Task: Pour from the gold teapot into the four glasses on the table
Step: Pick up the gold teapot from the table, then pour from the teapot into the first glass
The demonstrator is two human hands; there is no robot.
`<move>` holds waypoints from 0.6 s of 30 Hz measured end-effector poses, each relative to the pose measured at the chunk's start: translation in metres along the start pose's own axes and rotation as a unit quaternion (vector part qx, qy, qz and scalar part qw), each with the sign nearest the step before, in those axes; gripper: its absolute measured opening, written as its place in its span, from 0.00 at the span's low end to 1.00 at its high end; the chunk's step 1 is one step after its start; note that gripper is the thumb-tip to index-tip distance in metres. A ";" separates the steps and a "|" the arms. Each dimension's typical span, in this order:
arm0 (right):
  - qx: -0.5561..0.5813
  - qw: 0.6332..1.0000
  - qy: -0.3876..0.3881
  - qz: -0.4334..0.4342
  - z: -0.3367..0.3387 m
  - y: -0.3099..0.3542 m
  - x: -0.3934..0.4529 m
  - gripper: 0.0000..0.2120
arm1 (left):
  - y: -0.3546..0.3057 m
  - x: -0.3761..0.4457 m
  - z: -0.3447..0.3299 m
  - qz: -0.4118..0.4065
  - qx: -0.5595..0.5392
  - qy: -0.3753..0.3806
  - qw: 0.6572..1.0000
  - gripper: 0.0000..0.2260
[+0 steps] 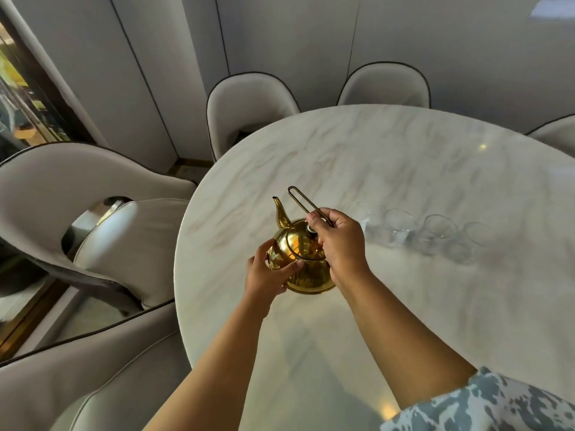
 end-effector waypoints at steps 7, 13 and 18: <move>0.041 0.997 -0.068 0.004 0.078 0.019 -0.066 0.03 | -0.013 -0.062 -0.046 -0.045 0.055 0.068 0.995 0.34; 0.039 0.988 -0.153 0.001 0.159 0.022 -0.109 0.04 | -0.015 -0.097 -0.116 -0.063 0.096 0.148 0.982 0.36; 0.039 0.976 -0.213 -0.005 0.230 0.022 -0.122 0.03 | -0.015 -0.118 -0.189 -0.069 0.121 0.209 0.968 0.37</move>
Point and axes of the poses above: each hand's wrist, its own x-axis towards the middle knuckle, its own z-axis out of the back of the hand, y = z × x, the point moved 9 cm from there along x, towards the middle knuckle, and after that the axes turned 3 degrees about y, right-handed, at the moved point
